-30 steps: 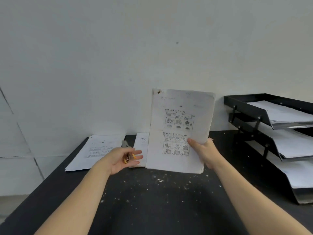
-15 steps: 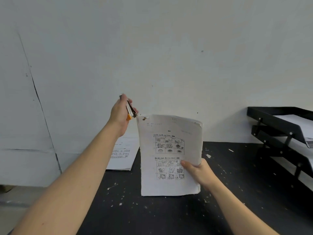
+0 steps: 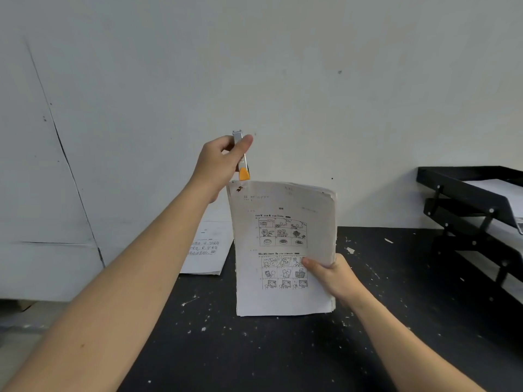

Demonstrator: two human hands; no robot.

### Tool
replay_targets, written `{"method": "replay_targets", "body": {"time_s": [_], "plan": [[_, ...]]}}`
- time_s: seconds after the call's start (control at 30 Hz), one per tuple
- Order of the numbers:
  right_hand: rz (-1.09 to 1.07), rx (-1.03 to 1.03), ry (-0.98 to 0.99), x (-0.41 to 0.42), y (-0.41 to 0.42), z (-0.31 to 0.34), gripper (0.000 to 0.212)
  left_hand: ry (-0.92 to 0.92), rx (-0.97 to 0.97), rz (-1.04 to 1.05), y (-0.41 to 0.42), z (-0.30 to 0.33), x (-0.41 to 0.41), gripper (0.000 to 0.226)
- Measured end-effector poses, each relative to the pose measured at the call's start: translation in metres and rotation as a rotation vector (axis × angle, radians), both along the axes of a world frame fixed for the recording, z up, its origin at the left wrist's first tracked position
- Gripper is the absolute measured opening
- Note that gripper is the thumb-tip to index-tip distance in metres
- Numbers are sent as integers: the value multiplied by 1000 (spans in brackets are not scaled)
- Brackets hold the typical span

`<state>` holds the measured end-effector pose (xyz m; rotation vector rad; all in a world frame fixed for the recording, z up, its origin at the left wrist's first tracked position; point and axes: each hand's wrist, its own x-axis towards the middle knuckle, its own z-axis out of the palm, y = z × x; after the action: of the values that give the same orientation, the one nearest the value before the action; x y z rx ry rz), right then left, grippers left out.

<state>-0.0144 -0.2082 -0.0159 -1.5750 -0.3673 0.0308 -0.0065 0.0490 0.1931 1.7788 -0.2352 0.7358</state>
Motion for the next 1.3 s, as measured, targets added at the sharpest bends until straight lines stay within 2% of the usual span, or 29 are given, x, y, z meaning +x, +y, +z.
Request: {"method": "replay_targets", "body": {"time_s": [0.17,0.23,0.3,0.43,0.53,1.03,1.23,1.3], "plan": [[1,-6,-3,2,-1,-3,15,-21,114,6,-1,-4,-1,52],[2,1,3,2,-2,-4,15,-29,159,7,-2,-6,-3,40],[1,3,8,3,-2,-4,14,-48,153,12,-2,-7,-5,34],[5,-6,2,4,-2,-5,16,-103,91,60,6,-9,-7,46],[11,1,-3,4,-3,-6,16,-122,59,82,10,-10,-9,45],[29,-5,-9,4,-4,-7,18,-138,147,47,-2,-14,-9,36],[27,8,-4,4,-4,-8,18,-124,156,91,11,-20,-7,47],[29,7,-8,4,-4,-8,17,-134,139,101,12,-20,-7,39]]}}
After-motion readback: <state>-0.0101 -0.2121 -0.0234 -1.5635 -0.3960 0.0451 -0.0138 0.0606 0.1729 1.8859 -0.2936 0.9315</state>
